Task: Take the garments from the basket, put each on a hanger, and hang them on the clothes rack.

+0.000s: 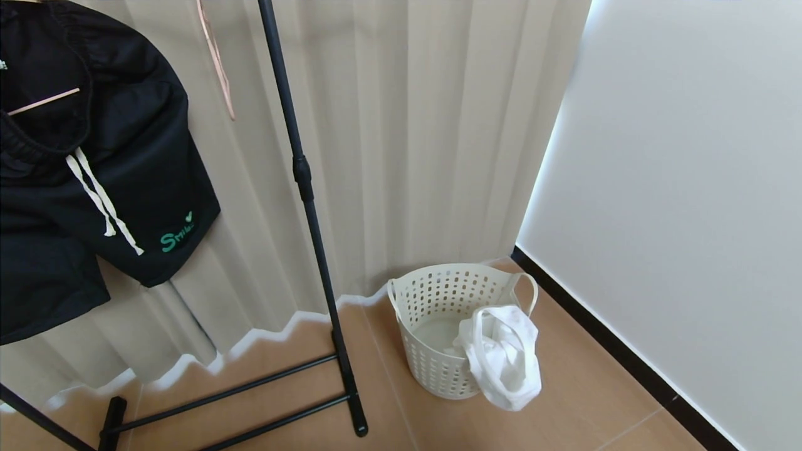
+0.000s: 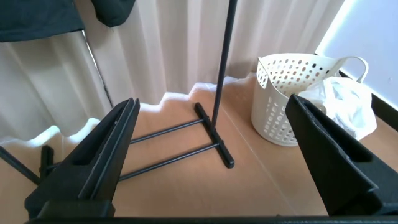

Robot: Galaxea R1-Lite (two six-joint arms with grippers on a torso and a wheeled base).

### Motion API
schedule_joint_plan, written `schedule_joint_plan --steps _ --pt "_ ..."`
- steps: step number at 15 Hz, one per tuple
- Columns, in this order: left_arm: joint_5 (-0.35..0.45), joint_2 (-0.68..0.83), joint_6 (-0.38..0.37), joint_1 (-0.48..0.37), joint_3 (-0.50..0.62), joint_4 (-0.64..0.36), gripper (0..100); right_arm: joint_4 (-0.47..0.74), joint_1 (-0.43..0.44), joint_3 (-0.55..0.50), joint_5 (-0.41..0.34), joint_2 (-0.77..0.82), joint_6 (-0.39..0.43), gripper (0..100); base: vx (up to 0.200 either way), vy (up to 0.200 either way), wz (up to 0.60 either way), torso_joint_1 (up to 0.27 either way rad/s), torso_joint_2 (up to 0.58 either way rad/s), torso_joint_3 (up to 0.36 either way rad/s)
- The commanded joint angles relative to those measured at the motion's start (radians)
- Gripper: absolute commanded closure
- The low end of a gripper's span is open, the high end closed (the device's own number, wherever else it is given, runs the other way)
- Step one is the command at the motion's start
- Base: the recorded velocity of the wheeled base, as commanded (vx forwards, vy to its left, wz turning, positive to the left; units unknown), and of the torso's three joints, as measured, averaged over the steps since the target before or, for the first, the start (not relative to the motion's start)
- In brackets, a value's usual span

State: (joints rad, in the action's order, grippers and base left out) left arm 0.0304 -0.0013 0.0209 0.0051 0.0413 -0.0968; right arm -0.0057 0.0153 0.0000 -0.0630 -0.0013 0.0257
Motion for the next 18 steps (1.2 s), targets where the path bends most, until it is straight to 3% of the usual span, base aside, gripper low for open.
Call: schedule_joint_plan --steps 1,4,11,18 --pt "0.0 0.001 0.001 0.001 0.0 0.0 0 0.0 0.0 0.0 0.0 0.001 0.0 0 0.0 0.0 0.0 0.0 0.0 0.0" --pt "0.0 0.001 0.001 0.001 0.0 0.0 0 0.0 0.002 0.0 0.0 0.001 0.0 0 0.2 0.0 0.0 0.001 0.0 0.002" --pt "0.0 0.001 0.001 0.001 0.0 0.0 0 0.0 0.002 0.0 0.0 0.001 0.0 0 0.0 0.0 0.0 0.0 0.0 -0.012" --pt "0.0 0.001 0.001 0.001 0.0 0.0 0 0.0 0.002 0.0 0.0 0.001 0.0 0 0.0 0.0 0.0 0.004 0.0 -0.181"
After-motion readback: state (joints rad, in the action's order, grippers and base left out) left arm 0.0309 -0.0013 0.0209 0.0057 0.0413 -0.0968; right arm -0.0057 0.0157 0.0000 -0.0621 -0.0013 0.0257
